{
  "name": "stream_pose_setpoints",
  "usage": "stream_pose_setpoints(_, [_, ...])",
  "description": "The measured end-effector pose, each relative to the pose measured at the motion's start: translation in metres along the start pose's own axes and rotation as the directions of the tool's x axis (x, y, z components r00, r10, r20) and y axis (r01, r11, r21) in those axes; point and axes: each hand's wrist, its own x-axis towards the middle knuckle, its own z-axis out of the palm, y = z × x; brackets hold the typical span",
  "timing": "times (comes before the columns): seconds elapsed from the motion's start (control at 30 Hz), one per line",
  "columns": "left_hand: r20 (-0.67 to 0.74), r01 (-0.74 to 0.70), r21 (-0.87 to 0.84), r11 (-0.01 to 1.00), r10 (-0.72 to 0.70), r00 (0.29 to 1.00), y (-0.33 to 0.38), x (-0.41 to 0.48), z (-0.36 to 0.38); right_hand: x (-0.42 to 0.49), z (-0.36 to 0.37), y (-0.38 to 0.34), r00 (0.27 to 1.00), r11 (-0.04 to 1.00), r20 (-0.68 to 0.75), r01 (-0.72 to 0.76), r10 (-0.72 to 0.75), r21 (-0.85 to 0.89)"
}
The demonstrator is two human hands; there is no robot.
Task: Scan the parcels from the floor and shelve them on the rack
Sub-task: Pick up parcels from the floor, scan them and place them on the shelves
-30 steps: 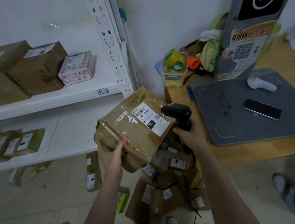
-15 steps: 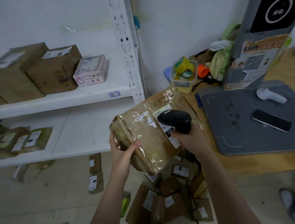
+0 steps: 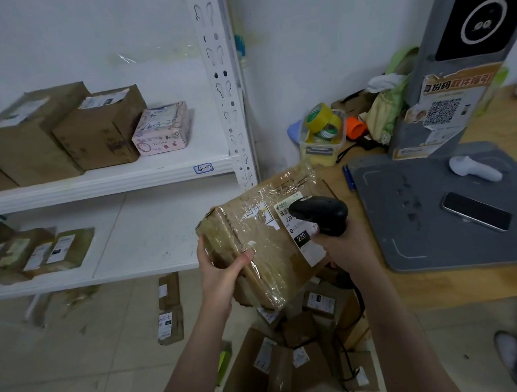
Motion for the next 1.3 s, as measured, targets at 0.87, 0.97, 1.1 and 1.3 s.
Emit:
stream_pose_setpoints(0.87, [-0.098,0.061,-0.089,0.994,-0.069,0.993,-0.009,0.014,-0.012,0.007,0.011,0.030,0.969,0.975,-0.182,-0.133,0.166,0.179])
stream_pose_setpoints(0.97, [-0.132,0.066,-0.130,0.989,-0.083,0.988,-0.013,0.017,-0.014,0.015,0.000,0.048,0.914,0.959,-0.318,-0.195,0.253,0.203])
stream_pose_setpoints(1.1, [-0.172,0.057,-0.160,0.985,-0.085,0.981,-0.022,0.022,-0.021,0.039,-0.009,0.077,0.858,0.933,-0.368,-0.340,0.358,0.116])
stream_pose_setpoints(1.3, [-0.181,0.092,-0.216,0.972,-0.132,0.975,-0.026,0.029,-0.027,0.058,-0.013,0.114,0.870,0.888,-0.266,-0.452,0.415,-0.090])
